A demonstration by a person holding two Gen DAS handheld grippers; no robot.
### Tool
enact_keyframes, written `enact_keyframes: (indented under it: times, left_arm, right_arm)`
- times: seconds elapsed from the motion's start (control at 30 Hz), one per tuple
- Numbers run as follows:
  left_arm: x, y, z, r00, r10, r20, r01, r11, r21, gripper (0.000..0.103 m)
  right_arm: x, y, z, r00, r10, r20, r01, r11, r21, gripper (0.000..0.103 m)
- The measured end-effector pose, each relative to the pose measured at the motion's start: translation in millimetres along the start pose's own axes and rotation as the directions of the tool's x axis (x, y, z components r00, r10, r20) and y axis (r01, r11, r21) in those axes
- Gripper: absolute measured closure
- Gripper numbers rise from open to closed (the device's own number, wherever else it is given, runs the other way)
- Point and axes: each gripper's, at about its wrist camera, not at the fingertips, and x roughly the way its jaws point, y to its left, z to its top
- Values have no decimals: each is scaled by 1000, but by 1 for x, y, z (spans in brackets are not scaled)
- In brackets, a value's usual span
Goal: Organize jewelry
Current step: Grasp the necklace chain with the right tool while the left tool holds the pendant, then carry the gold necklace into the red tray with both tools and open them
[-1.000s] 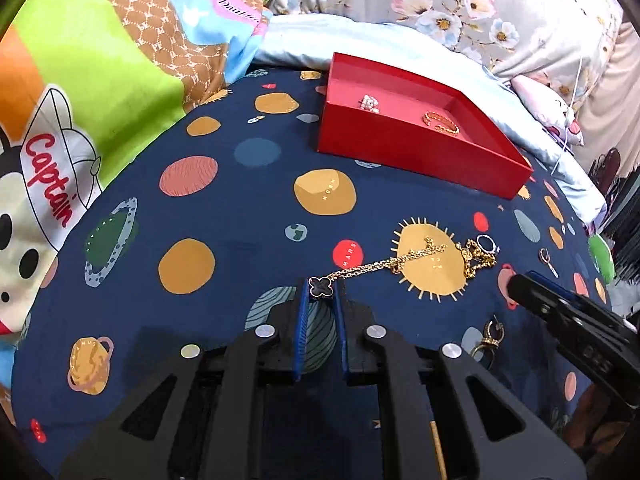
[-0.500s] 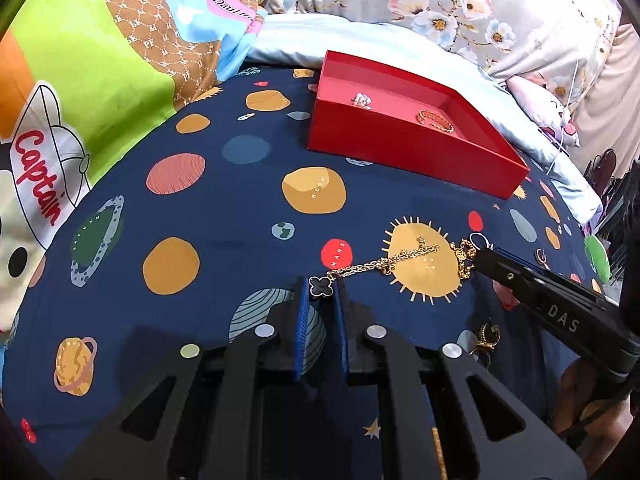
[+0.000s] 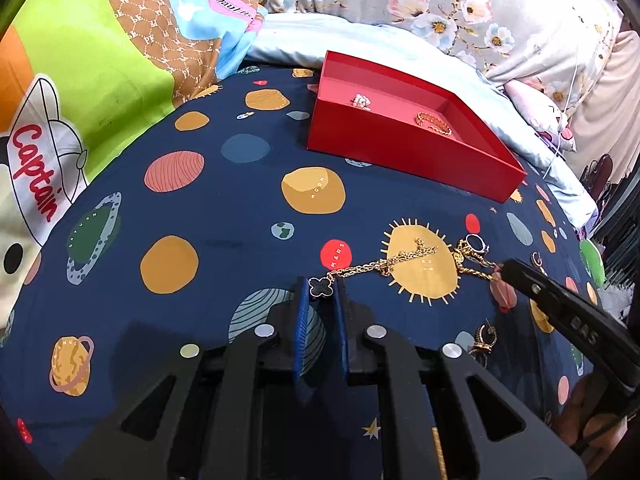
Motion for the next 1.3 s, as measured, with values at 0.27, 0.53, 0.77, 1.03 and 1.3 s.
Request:
enact_keyframes:
  times: [0.27, 0.53, 0.77, 1.03, 1.3]
  left_arm:
    - [0, 0, 0, 1000, -2, 0, 2, 1000, -2, 91]
    - [0, 1, 0, 1000, -9, -2, 9, 1000, -6, 91]
    - [-13, -8, 8, 999, -41, -21, 41, 999, -5, 91]
    - [-53, -43, 76, 991, -100, 88, 91, 991, 100, 91]
    - [-53, -83, 159, 972, -130, 195, 94, 978, 186, 91]
  right_arm:
    - [-31, -9, -9, 1000, -19, 18, 18, 1000, 15, 99]
    - [-53, -4, -12, 999, -30, 40, 30, 1000, -8, 99]
    - [-78, -6, 9, 996, 18, 83, -19, 1000, 8, 99]
    - [-92, -6, 68, 984, 35, 172, -30, 999, -31, 99]
    - [-70, -6, 145, 975, 55, 214, -41, 997, -68, 99]
